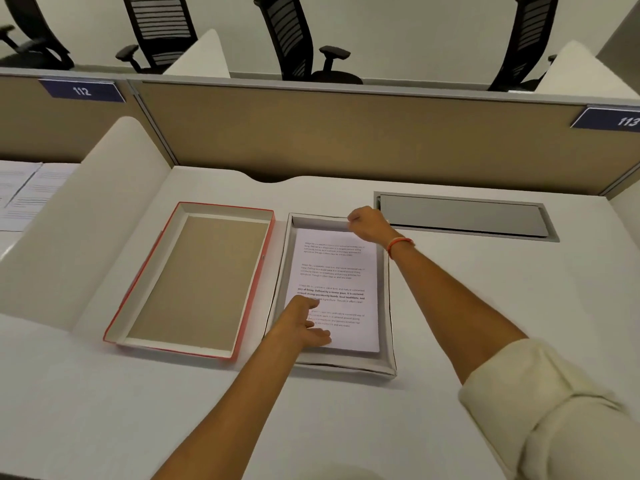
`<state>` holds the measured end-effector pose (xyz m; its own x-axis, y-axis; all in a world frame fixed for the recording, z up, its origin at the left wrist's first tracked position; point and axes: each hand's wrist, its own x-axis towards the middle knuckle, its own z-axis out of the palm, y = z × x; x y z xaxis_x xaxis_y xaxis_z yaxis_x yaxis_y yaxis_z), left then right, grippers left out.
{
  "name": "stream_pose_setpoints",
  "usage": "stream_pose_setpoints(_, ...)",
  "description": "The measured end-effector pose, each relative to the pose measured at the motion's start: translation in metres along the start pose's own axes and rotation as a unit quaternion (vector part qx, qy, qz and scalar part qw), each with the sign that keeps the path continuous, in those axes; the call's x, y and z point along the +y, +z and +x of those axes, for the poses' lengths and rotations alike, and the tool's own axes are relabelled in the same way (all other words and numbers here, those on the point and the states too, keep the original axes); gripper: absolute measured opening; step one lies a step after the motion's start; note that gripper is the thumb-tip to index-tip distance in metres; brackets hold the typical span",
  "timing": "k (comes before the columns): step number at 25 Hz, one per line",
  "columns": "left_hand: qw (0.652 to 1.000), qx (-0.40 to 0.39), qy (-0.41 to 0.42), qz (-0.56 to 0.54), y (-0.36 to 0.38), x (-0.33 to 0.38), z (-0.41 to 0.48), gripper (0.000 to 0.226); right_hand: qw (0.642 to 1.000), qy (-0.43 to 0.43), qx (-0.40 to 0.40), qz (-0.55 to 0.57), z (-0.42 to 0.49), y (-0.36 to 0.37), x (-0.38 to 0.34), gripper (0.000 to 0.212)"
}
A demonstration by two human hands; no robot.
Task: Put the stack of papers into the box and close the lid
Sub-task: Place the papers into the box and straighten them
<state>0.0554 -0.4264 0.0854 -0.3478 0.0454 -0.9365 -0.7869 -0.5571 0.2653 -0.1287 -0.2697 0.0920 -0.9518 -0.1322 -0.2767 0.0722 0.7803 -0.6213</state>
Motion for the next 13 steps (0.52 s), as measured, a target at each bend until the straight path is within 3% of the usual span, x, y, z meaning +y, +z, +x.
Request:
stream_pose_setpoints(6, 1.000, 0.005, -0.016, -0.022, 0.007, -0.028, 0.001, 0.018, 0.994, -0.062, -0.065, -0.070, 0.012, 0.014, 0.000, 0.028)
stream_pose_setpoints(9, 1.000, 0.020, -0.002, -0.020, 0.013, -0.034, 0.004, 0.012, 0.989, -0.077, -0.083, -0.093, 0.020, 0.022, 0.001, 0.030)
stream_pose_setpoints(13, 0.996, 0.022, -0.006, -0.081, 0.017, -0.035, 0.010, 0.022, 0.987, -0.075, -0.094, -0.106, 0.033, 0.026, 0.004, 0.031)
